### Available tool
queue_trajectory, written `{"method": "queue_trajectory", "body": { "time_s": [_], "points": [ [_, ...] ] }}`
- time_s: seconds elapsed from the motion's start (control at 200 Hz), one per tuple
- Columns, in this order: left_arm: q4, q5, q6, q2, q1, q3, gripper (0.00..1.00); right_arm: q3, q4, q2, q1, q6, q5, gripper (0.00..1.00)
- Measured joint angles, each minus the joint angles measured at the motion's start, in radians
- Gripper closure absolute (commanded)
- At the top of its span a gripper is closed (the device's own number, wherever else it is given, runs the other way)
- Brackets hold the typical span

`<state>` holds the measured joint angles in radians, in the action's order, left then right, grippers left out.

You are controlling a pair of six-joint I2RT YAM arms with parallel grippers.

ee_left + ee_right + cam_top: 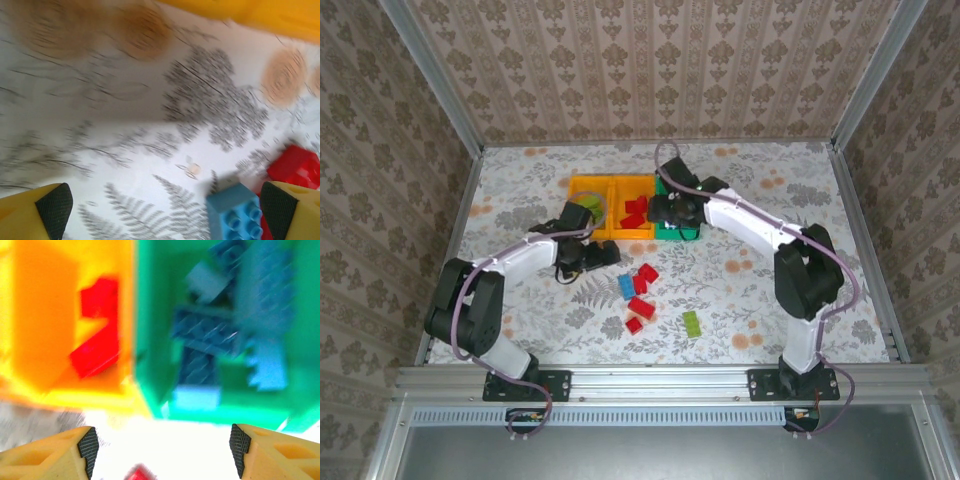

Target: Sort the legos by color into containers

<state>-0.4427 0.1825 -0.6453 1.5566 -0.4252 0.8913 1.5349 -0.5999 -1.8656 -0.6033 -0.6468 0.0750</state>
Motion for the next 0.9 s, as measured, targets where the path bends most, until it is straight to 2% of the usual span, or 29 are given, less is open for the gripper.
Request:
{"method": "queue_trajectory", "body": {
  "time_s": [0.21,0.435,0.635,0.9],
  "points": [
    [-0.022,-0.031,0.003,-0.068,0.116,-0.03,0.0,-0.085,0.027,0.035,-0.198,-0.004,0.0,0.31],
    [-0.039,-0.05,0.011,-0.158,0.219,-0.107,0.0,-0.015,-0.01,-0.089,-0.351,-0.003,0.004,0.31],
    [-0.045,-0.054,0.02,-0.218,0.281,-0.145,0.0,-0.004,-0.025,-0.156,-0.384,-0.007,0.0,0.33],
    [-0.042,-0.048,0.022,-0.227,0.303,-0.173,0.0,0.013,-0.042,-0.181,-0.383,-0.016,0.0,0.34]
  ]
}}
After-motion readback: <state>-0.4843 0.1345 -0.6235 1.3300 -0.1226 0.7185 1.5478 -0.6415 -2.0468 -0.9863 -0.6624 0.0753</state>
